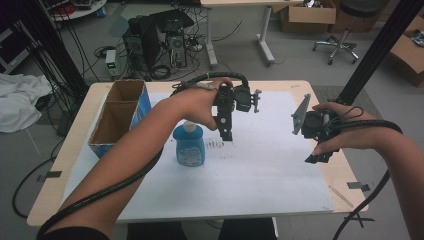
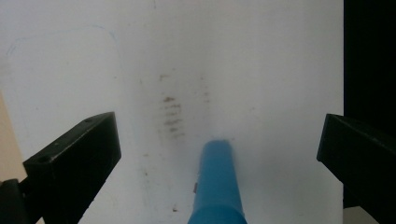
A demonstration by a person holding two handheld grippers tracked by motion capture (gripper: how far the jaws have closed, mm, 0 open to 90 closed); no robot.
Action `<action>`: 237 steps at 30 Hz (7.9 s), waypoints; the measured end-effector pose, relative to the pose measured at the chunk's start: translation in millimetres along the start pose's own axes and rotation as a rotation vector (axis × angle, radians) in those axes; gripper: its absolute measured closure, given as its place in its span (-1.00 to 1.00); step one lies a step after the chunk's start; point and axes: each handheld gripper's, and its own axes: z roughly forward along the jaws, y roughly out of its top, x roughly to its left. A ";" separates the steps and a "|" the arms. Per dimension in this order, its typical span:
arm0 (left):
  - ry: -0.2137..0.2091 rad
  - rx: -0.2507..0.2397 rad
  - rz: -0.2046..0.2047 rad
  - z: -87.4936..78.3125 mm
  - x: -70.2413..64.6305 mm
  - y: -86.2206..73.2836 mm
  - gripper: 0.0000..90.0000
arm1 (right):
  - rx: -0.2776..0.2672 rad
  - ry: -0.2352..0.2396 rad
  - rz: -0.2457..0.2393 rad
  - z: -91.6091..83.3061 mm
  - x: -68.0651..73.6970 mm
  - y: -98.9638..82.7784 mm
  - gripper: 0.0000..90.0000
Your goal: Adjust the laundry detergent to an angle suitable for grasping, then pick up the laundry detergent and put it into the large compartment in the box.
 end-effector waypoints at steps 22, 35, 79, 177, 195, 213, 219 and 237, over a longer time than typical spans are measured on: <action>0.009 -0.020 -0.005 -1.6 4.1 -1.7 -1.00 | 0.003 -0.010 0.003 1.8 -2.0 0.5 -0.64; 0.006 -0.022 0.001 -5.2 5.9 -6.6 -1.00 | -0.001 -0.003 0.013 3.3 -5.3 0.2 -0.64; 0.063 -0.038 -0.098 -45.1 -12.2 -57.8 -1.00 | -0.009 -0.003 -0.035 3.6 1.4 19.7 -0.64; -0.005 0.085 -0.026 55.5 -1.3 -104.9 -0.79 | -0.016 0.039 -0.032 33.3 3.0 37.1 -0.64; -0.012 0.089 -0.018 57.7 -2.2 -104.1 -0.66 | -0.021 0.040 -0.024 35.9 2.1 33.5 -0.64; -0.018 0.092 -0.015 59.1 -3.8 -105.4 -0.48 | -0.021 0.044 -0.023 38.4 2.1 34.7 -0.64; -0.022 0.100 -0.009 57.8 -4.1 -104.0 -0.40 | -0.020 0.040 -0.028 37.5 2.2 34.8 -0.64; -0.022 0.136 0.009 57.8 -6.2 -99.3 -0.15 | -0.030 0.046 -0.017 41.3 1.4 32.0 -0.64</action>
